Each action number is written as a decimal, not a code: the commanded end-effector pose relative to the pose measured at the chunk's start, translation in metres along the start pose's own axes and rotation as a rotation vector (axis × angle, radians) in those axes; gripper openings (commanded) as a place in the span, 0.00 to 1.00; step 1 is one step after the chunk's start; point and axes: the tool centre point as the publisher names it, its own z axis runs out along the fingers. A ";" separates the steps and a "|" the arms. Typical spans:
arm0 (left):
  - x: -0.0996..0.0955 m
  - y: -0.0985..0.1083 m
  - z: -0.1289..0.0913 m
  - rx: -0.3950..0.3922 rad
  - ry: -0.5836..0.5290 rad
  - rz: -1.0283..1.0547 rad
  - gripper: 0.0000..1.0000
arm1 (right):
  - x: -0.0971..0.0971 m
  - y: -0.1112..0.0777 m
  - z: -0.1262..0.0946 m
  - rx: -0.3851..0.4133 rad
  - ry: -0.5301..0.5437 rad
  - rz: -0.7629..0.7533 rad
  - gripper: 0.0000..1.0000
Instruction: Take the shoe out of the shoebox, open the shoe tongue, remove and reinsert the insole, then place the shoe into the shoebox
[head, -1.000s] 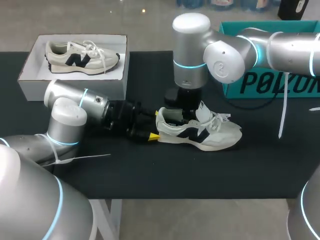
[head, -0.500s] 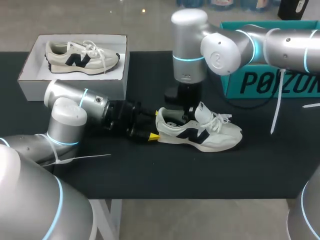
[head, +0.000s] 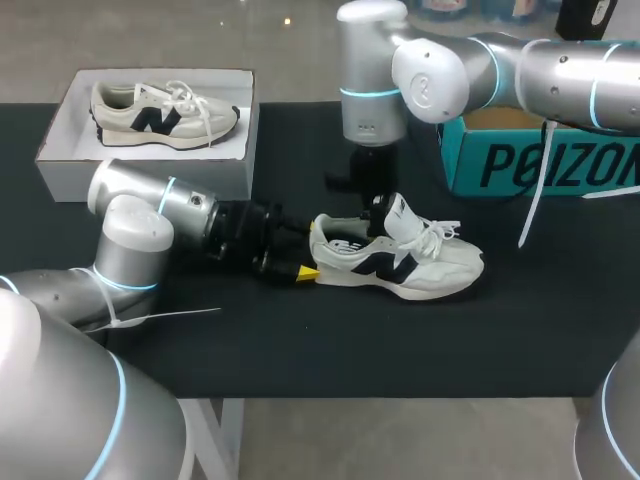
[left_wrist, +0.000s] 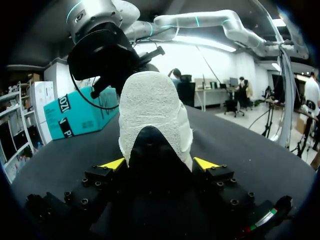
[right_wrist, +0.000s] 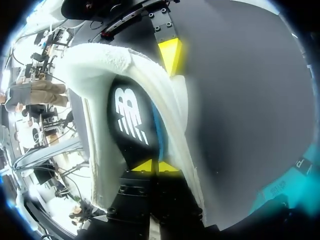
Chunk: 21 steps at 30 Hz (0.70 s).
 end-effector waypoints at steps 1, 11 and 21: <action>-0.001 0.003 0.003 0.001 0.001 0.002 0.00 | 0.001 0.000 -0.011 0.000 -0.003 0.005 0.00; -0.001 0.003 0.003 0.001 0.001 0.002 0.00 | 0.002 -0.009 -0.024 -0.020 -0.048 0.046 0.00; -0.001 0.003 0.003 0.001 0.001 0.002 0.00 | -0.001 -0.036 -0.032 -0.098 -0.073 0.120 0.00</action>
